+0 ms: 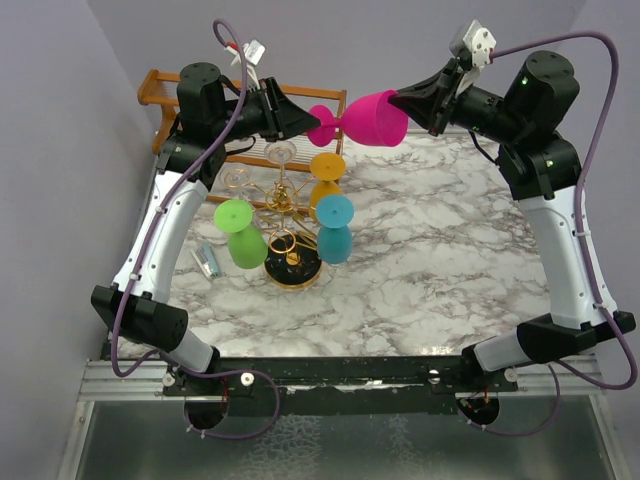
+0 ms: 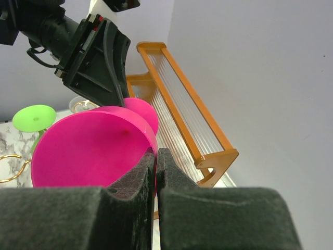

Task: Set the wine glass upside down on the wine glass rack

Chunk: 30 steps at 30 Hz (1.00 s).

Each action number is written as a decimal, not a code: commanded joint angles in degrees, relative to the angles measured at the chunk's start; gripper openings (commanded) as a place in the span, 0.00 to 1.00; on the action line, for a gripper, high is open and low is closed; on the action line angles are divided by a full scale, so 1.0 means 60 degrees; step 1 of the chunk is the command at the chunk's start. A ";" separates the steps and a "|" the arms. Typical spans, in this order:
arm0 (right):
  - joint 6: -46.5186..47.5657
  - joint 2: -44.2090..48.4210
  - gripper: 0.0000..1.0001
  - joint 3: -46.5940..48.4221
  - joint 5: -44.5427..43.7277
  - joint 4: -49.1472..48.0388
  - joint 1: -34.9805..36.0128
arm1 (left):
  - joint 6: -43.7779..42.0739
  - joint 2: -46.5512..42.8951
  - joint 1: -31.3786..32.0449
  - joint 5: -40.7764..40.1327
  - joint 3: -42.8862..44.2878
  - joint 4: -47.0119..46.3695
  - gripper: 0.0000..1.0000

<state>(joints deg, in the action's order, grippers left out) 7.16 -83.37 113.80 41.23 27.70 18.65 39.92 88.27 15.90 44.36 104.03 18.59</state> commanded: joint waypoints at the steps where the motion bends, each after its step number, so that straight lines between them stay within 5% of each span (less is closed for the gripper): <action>1: -0.0034 0.0007 0.01 -0.0128 0.0015 -0.0310 0.0011 | 0.0097 0.0042 0.0081 0.0194 -0.0052 -0.0021 0.24; 7: 0.0039 0.0069 0.01 -0.0249 0.0050 -0.0298 0.0009 | -0.0091 0.0041 0.0091 -0.0020 0.0071 0.0160 0.00; 11: 0.0199 0.0156 0.03 -0.0365 0.0184 -0.0193 0.0011 | -0.0519 -0.0039 0.0090 -0.0501 0.0321 0.0444 0.00; 26: 0.1442 0.0882 0.80 -0.0665 0.0389 0.0989 0.0007 | -0.2711 -0.0557 -0.0086 -0.2427 0.1465 0.1447 0.00; 30: 0.1852 0.1107 0.88 -0.0598 0.0240 0.1407 -0.0033 | -0.4083 -0.0709 -0.0108 -0.3141 0.1965 0.1944 0.00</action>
<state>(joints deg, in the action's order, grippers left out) 14.74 -79.13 109.60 42.94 32.38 18.74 24.84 87.31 15.70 31.75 111.83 27.88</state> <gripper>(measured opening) 0.850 0.020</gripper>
